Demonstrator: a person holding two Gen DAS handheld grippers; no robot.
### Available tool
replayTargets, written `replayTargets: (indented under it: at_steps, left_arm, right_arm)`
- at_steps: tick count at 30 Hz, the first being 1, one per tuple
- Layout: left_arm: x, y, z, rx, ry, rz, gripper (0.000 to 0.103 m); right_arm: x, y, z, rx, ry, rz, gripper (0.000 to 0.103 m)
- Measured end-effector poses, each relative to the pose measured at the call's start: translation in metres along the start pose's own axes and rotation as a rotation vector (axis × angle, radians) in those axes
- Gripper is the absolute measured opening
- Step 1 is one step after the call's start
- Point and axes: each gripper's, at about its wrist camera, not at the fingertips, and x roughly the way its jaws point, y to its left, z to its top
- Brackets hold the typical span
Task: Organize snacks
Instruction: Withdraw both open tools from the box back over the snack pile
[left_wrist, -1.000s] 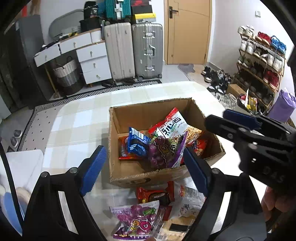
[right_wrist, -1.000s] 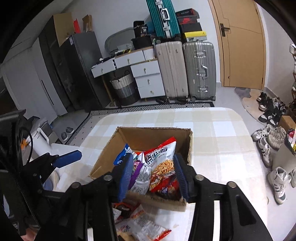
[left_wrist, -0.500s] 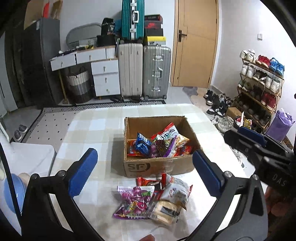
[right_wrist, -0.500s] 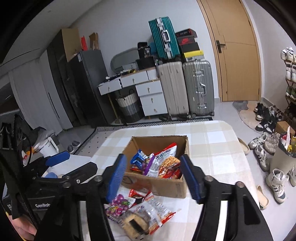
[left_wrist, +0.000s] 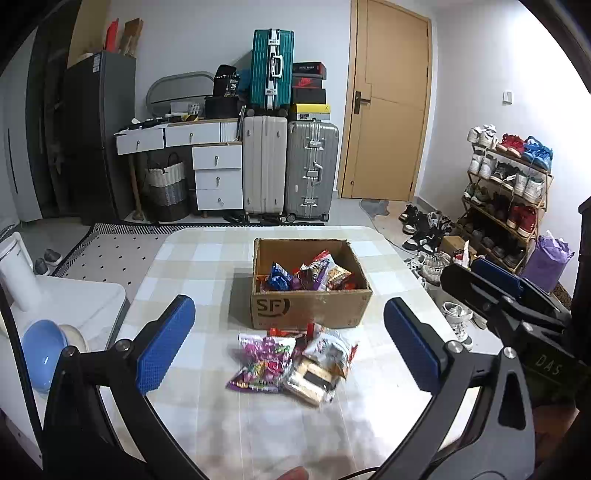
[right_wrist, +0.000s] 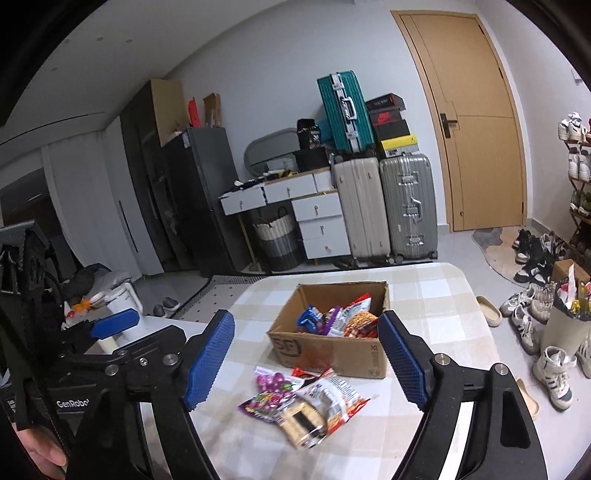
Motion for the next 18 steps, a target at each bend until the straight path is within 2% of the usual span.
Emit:
replayTargets:
  at_steps: [3,10,12,18]
  left_arm:
    - [-0.024,0.003,-0.012,-0.016,-0.013,0.003,0.102]
    - [-0.054,0.027,-0.043,-0.084,-0.028,0.031,0.102]
    - [-0.057,0.037,-0.053,-0.112,-0.045,0.047,0.102]
    - [-0.032,0.057,-0.076,-0.123,-0.048,0.070,0.102]
  right_arm:
    - [-0.019,0.010,-0.009,-0.005,-0.021,0.010,0.089]
    - [-0.038,0.029,-0.038,-0.016,-0.016,0.033,0.091]
    - [-0.038,0.031,-0.049,-0.021,-0.023,0.024,0.097]
    - [-0.008,0.027,-0.075,-0.067,-0.011,0.003,0.100]
